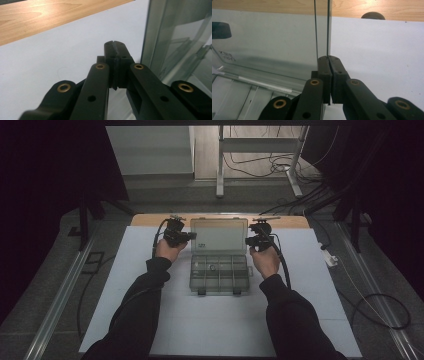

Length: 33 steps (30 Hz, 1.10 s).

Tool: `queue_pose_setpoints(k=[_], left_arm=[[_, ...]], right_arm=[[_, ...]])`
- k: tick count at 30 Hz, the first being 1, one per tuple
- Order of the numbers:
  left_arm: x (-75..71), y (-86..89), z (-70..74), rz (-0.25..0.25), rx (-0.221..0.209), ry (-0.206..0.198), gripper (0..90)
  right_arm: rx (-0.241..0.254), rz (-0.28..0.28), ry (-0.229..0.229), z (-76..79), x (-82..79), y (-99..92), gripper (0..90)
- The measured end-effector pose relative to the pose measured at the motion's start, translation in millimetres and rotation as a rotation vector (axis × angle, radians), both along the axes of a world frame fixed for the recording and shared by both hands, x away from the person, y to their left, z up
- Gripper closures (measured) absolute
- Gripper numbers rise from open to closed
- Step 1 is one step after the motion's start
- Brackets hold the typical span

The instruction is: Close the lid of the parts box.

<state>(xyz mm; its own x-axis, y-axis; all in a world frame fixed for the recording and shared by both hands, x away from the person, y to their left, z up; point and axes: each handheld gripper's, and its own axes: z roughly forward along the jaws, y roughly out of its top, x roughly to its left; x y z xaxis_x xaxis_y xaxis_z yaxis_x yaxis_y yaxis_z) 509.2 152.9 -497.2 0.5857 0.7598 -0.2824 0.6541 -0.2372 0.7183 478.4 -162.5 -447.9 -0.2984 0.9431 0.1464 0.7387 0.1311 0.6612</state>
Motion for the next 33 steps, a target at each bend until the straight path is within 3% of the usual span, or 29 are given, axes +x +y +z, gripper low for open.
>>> queue_pose_setpoints(k=[2, 6, 11, 12, 19, 33], left_arm=[[-3.3, 1.0, 0.6, -0.010, -0.013, -0.004, 88.8], [-7.6, 1.2, 1.9, -0.020, -0.017, -0.009, 88.9], [-12.5, 1.4, 4.7, -0.035, -0.011, -0.017, 88.8], [-14.9, 1.4, 5.9, -0.044, -0.005, -0.021, 88.8], [-26.1, 1.2, 9.5, -0.070, 0.008, -0.028, 88.8], [-49.0, 0.0, 17.0, -0.108, 0.023, -0.040, 88.8]], right_arm=[[0.031, 0.031, 0.028, 0.5, -3.2, -4.5, 82.1], [0.031, 0.074, 0.053, 1.1, -10.0, -11.2, 83.2], [0.042, 0.133, 0.055, 4.7, -15.8, -16.0, 85.2], [0.038, 0.181, 0.049, 7.0, -19.2, -16.5, 87.6], [0.028, 0.266, 0.041, 9.4, -30.6, -11.5, 88.6], [0.049, 0.325, 0.012, 20.5, -55.6, -14.5, 88.6]])
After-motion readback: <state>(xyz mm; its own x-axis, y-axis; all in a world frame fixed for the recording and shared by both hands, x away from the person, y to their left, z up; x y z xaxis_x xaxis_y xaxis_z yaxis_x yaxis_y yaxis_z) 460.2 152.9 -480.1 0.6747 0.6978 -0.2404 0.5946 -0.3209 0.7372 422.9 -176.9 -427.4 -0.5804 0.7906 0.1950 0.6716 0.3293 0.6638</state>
